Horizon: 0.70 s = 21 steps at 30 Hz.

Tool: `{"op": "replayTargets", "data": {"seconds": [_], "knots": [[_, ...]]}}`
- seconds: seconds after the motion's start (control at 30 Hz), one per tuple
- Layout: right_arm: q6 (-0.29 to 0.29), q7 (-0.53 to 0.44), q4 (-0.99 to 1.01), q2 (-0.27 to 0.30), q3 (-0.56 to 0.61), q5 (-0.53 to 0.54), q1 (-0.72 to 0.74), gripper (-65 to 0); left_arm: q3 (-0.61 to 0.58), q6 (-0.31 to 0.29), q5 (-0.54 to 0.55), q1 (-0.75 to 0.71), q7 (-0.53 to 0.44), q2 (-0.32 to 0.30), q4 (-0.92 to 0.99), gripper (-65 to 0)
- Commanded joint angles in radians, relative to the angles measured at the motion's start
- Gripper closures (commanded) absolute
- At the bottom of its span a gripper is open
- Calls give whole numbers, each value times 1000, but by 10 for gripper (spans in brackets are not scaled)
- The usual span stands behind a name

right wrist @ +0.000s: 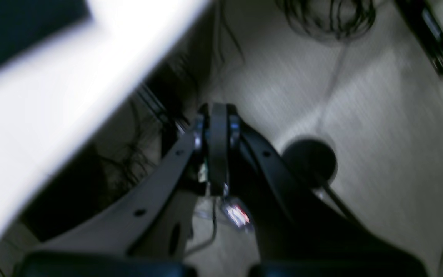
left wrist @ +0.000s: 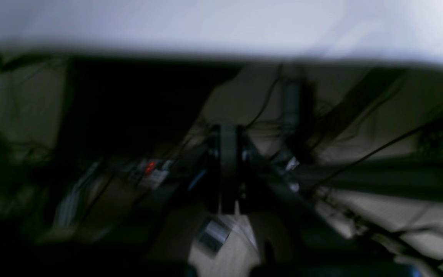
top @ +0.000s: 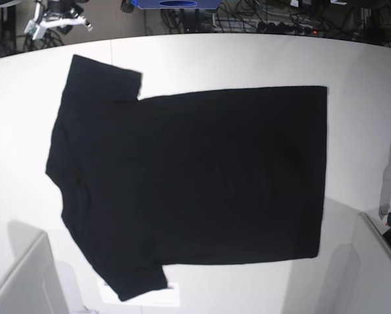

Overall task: Fold the T-shirt properly
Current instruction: 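Move both grippers down to the shirt's shoulder corners by the collar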

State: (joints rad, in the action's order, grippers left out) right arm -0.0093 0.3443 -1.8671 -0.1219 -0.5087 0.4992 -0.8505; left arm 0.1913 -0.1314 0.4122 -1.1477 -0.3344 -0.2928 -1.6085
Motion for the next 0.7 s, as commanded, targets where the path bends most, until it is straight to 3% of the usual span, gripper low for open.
{"op": "replayTargets", "data": {"seconds": [0.0,0.2,0.27,0.37,0.4,0.47,0.57,0.67], "knots": [[6,-21,-53,3,-8,8,-13,0,18,6,4,-33,-25,-7,-45,0],[7,-20,-138,18,3,9,78,0,40,6,7,-39,-22,0,-192,0],[53,-20,-136,37,5,13,119,0,61,6,7,-35,-22,8,-215,0],[183,-20,-136,34,-6,54,178,0,121,6,26,-15,-29,70,-229,0],[217,-18,-134,41,-6,77,196,-38,141,6,47,-5,-29,89,-229,0],[254,28,-124,60,-6,117,231,-246,159,6,104,7,-25,93,-229,0],[263,131,-105,97,-9,187,291,-512,173,6,167,19,-22,91,-223,0],[263,170,-56,118,-28,261,337,-636,172,6,184,18,-22,71,-220,0]]}}
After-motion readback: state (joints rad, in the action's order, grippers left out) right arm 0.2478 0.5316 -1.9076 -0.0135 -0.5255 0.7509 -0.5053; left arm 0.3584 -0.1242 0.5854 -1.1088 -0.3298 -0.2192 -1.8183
